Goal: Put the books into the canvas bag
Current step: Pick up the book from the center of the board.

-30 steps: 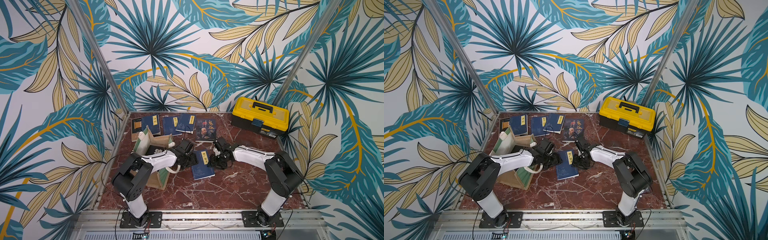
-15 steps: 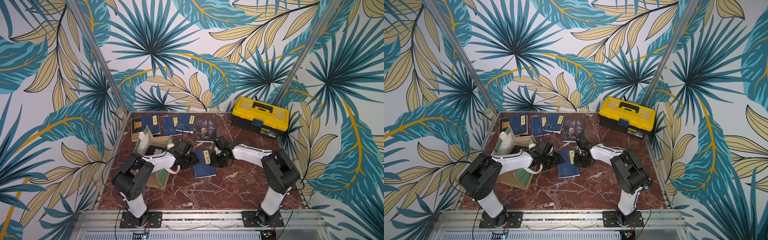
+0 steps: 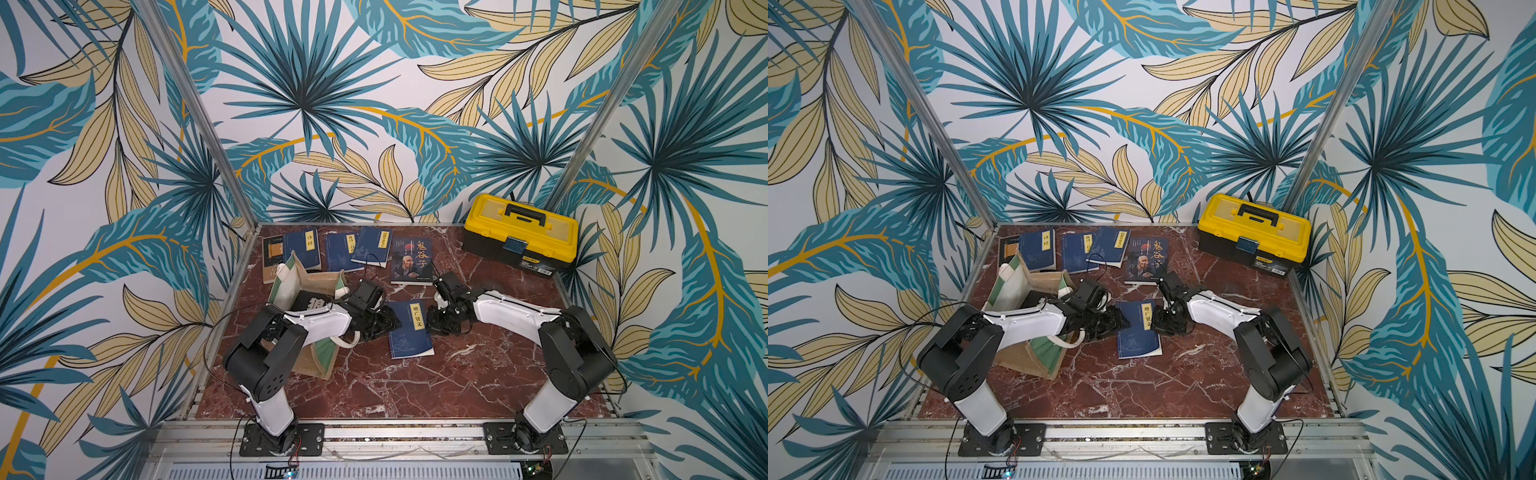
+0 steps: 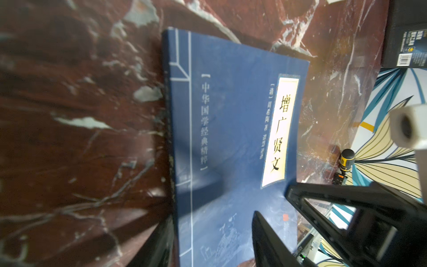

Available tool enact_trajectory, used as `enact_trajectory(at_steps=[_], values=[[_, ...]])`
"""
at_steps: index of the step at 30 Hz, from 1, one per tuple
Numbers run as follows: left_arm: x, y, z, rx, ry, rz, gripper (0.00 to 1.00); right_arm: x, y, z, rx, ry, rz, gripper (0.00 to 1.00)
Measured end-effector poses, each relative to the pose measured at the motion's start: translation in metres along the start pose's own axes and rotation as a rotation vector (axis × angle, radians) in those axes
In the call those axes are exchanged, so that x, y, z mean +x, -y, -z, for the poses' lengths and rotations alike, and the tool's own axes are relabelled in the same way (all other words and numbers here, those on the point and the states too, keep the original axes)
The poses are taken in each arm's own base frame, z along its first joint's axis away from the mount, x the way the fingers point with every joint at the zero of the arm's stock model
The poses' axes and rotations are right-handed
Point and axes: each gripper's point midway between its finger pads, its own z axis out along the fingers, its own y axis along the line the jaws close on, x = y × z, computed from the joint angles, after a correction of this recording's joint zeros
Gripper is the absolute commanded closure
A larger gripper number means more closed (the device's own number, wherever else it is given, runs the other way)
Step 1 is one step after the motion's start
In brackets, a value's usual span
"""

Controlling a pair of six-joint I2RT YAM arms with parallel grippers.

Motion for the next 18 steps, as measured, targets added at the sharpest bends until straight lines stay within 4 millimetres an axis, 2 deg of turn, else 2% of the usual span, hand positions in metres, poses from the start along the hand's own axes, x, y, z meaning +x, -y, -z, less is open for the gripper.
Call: enact_trajectory(at_steps=[6, 13, 18], values=[[-0.002, 0.028, 0.022, 0.085, 0.033, -0.055, 0.33, -0.007, -0.025, 0.051, -0.073, 0.092, 0.044, 1.0], [-0.009, 0.074, 0.073, 0.224, 0.134, -0.14, 0.3, -0.021, -0.059, 0.123, -0.172, 0.237, 0.109, 1.0], [-0.01, 0.103, 0.11, 0.32, 0.214, -0.198, 0.22, -0.024, -0.079, 0.171, -0.239, 0.327, 0.152, 1.0]])
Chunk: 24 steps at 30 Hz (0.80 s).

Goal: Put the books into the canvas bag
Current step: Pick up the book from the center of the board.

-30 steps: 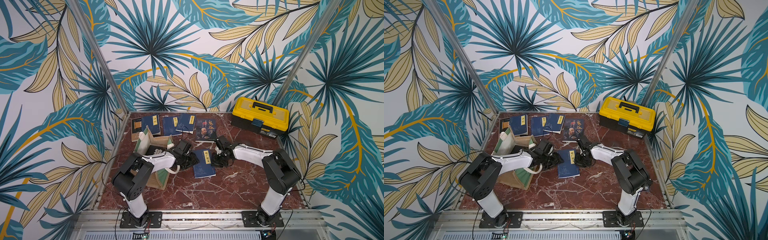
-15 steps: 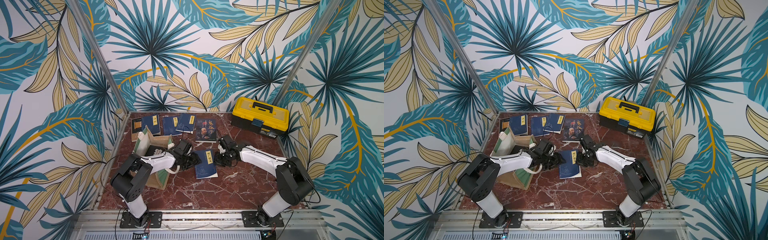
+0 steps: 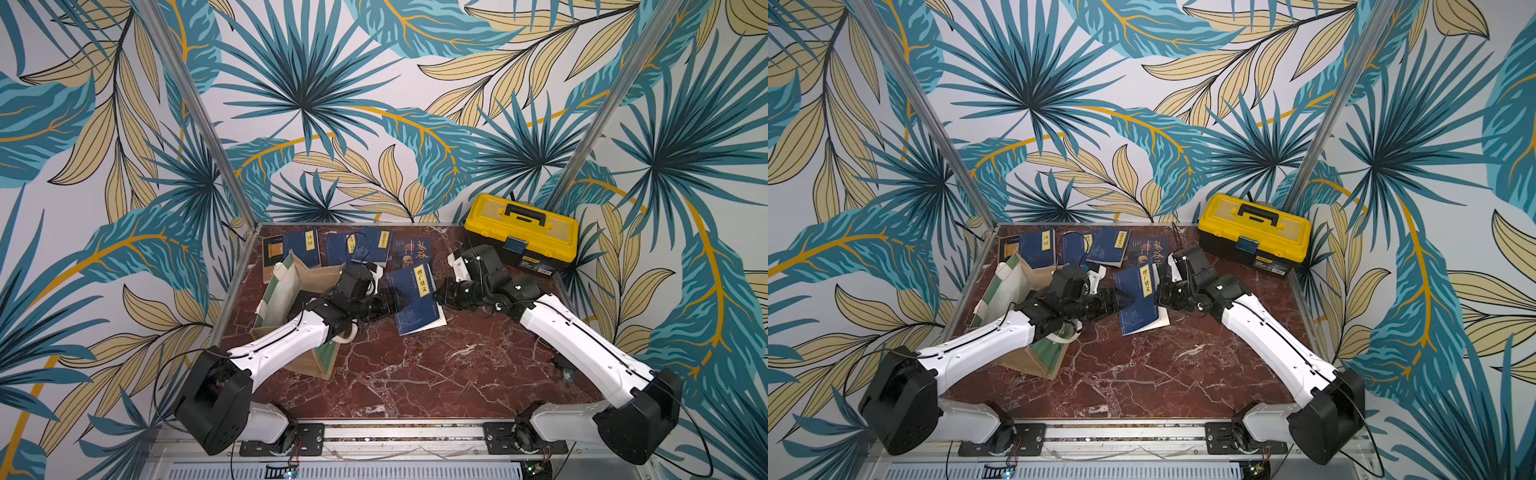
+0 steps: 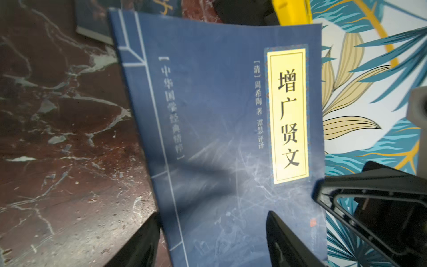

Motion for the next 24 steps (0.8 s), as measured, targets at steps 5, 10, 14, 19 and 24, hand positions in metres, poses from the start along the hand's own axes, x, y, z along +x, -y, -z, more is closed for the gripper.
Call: enact_trajectory(at_steps=[5, 10, 14, 19, 24], values=[[-0.011, 0.031, 0.025, 0.084, 0.071, -0.067, 0.13, -0.019, -0.026, 0.035, -0.063, 0.077, 0.04, 1.0], [-0.013, 0.05, 0.033, 0.154, 0.082, -0.096, 0.1, -0.028, -0.045, 0.056, -0.119, 0.108, 0.071, 1.0], [-0.016, 0.064, 0.036, 0.217, 0.086, -0.112, 0.09, -0.029, -0.052, 0.061, -0.146, 0.108, 0.083, 1.0], [-0.019, 0.072, 0.035, 0.268, 0.08, -0.087, 0.13, -0.029, -0.056, 0.065, -0.163, 0.109, 0.086, 1.0], [-0.023, 0.075, 0.034, 0.311, 0.071, -0.052, 0.29, -0.03, -0.06, 0.073, -0.186, 0.126, 0.087, 1.0]])
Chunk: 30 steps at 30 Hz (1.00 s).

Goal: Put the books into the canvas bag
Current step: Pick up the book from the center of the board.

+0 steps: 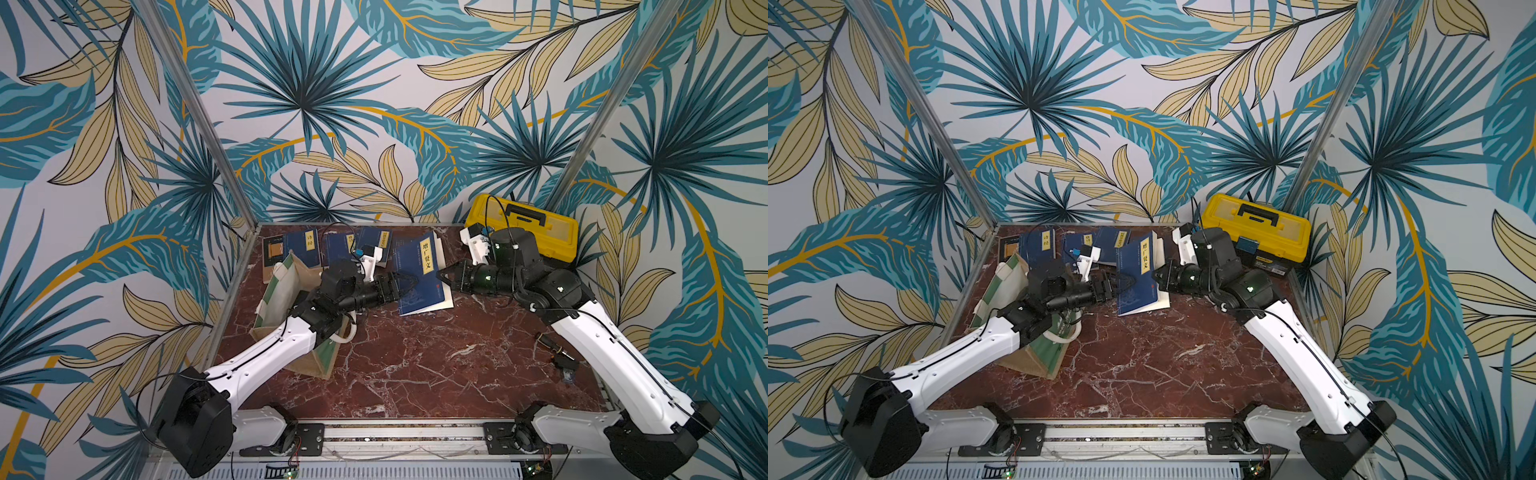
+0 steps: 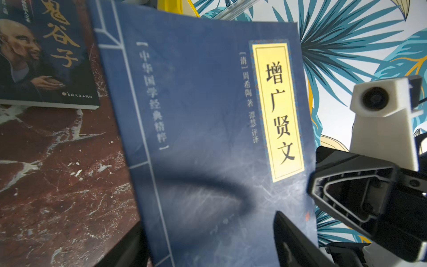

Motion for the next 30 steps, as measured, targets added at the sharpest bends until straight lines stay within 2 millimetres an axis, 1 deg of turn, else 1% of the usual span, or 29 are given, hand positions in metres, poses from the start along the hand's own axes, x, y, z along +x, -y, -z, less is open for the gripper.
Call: enact_trajectory(at_steps=[2, 4, 6, 8, 11, 14, 16, 18, 19, 20, 22, 27, 28, 29, 30], values=[[-0.002, 0.002, 0.001, 0.011, 0.003, 0.003, 0.35, -0.002, -0.002, 0.003, -0.007, 0.011, 0.0, 1.0], [-0.004, 0.003, 0.002, 0.019, 0.005, 0.008, 0.45, -0.004, -0.004, 0.005, -0.017, 0.023, 0.0, 1.0], [-0.006, 0.003, 0.003, 0.021, 0.009, 0.016, 0.58, -0.006, -0.007, 0.007, -0.028, 0.033, -0.001, 1.0], [-0.009, 0.004, 0.006, 0.023, 0.017, 0.021, 0.65, -0.007, -0.008, 0.008, -0.033, 0.038, -0.005, 1.0], [-0.015, 0.011, 0.013, 0.039, 0.038, 0.012, 0.67, -0.008, -0.008, 0.008, -0.034, 0.041, -0.011, 1.0], [-0.02, 0.026, 0.023, 0.075, 0.062, -0.01, 0.68, -0.008, -0.008, 0.008, -0.034, 0.041, -0.018, 1.0], [-0.02, 0.039, 0.028, 0.115, 0.061, -0.033, 0.68, -0.007, -0.008, 0.007, -0.036, 0.036, -0.024, 1.0], [-0.016, 0.055, 0.033, 0.169, 0.048, -0.068, 0.6, -0.004, -0.011, 0.003, -0.049, 0.016, -0.024, 1.0], [-0.014, 0.06, 0.035, 0.186, 0.043, -0.078, 0.58, -0.003, -0.011, 0.002, -0.052, 0.01, -0.025, 1.0], [-0.014, 0.064, 0.036, 0.2, 0.038, -0.083, 0.59, -0.002, -0.011, 0.0, -0.055, 0.003, -0.026, 1.0], [-0.012, 0.066, 0.037, 0.211, 0.029, -0.081, 0.68, -0.002, -0.012, 0.0, -0.059, -0.003, -0.027, 1.0], [-0.014, 0.062, 0.038, 0.201, 0.036, -0.078, 0.94, 0.0, -0.013, -0.003, -0.068, -0.017, -0.033, 1.0], [-0.015, 0.06, 0.038, 0.195, 0.04, -0.077, 0.98, 0.0, -0.013, -0.003, -0.07, -0.017, -0.034, 1.0], [-0.015, 0.059, 0.039, 0.186, 0.046, -0.084, 1.0, 0.0, -0.014, -0.004, -0.074, -0.018, -0.034, 0.93], [-0.014, 0.058, 0.041, 0.175, 0.052, -0.093, 1.0, 0.0, -0.015, -0.004, -0.078, -0.021, -0.038, 0.83]])
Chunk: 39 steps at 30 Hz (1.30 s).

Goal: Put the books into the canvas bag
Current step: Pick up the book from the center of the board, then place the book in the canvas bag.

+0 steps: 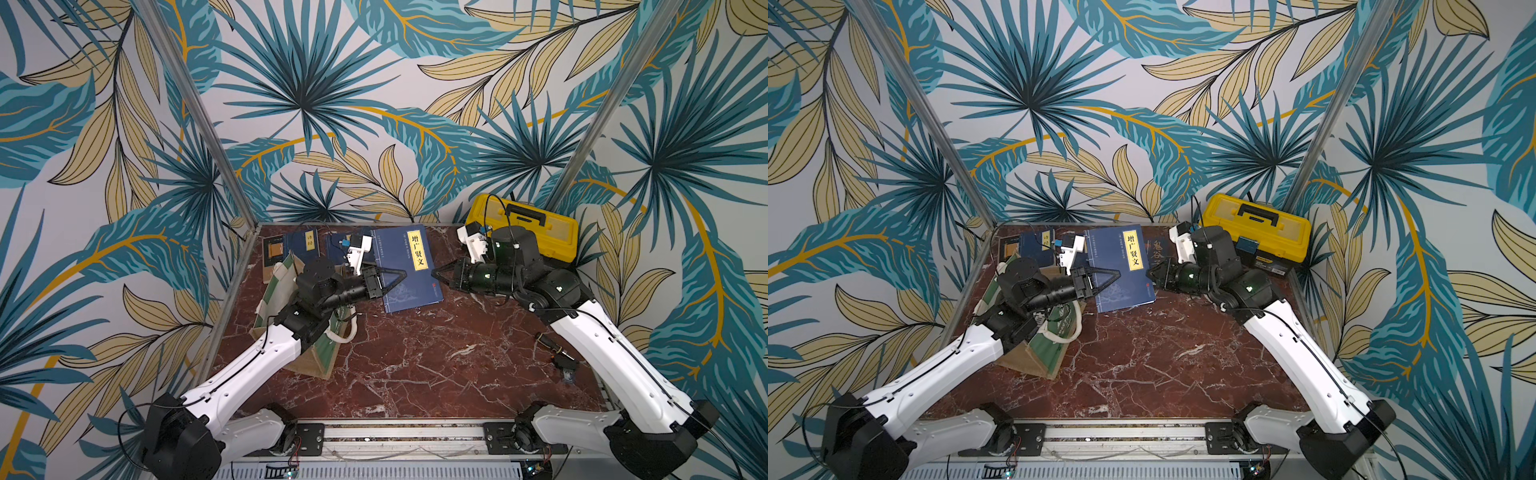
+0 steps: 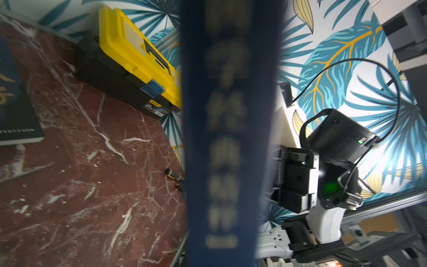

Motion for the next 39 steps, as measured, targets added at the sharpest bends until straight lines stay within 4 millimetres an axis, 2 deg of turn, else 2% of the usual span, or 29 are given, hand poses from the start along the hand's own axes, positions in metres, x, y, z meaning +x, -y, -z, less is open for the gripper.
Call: enact_trajectory(at_steps=[3, 6, 9, 12, 15, 19, 23, 27, 33, 38, 39], values=[[0.001, 0.001, 0.012, -0.055, 0.014, -0.047, 1.0, 0.003, -0.001, -0.005, -0.011, -0.017, -0.014, 0.64], [0.001, 0.004, 0.029, -0.154, 0.021, -0.11, 1.0, 0.003, 0.003, -0.014, -0.007, -0.022, -0.031, 0.58], [-0.011, 0.016, 0.049, -0.262, 0.049, -0.205, 1.0, 0.003, 0.008, -0.024, 0.005, -0.033, -0.05, 0.56], [-0.026, 0.033, 0.078, -0.385, 0.095, -0.323, 1.0, 0.006, 0.012, -0.041, 0.027, -0.049, -0.06, 0.54], [-0.037, 0.043, 0.115, -0.529, 0.145, -0.438, 1.0, 0.017, 0.004, -0.072, 0.041, -0.097, -0.042, 0.52], [-0.047, 0.04, 0.163, -0.757, 0.178, -0.55, 1.0, 0.03, -0.023, -0.122, 0.04, -0.162, 0.011, 0.51], [-0.051, 0.035, 0.194, -0.922, 0.163, -0.635, 1.0, 0.036, -0.051, -0.167, 0.023, -0.188, 0.051, 0.5], [-0.054, 0.023, 0.201, -1.029, 0.098, -0.688, 1.0, 0.041, -0.06, -0.197, 0.018, -0.207, 0.049, 0.49], [-0.057, -0.014, 0.186, -1.129, -0.061, -0.7, 1.0, 0.056, -0.065, -0.223, 0.014, -0.251, 0.036, 0.49], [-0.053, -0.046, 0.175, -1.151, -0.187, -0.641, 1.0, 0.065, -0.065, -0.224, 0.021, -0.279, 0.037, 0.62], [-0.052, -0.05, 0.176, -1.151, -0.205, -0.628, 1.0, 0.065, -0.064, -0.224, 0.023, -0.28, 0.04, 0.69]])
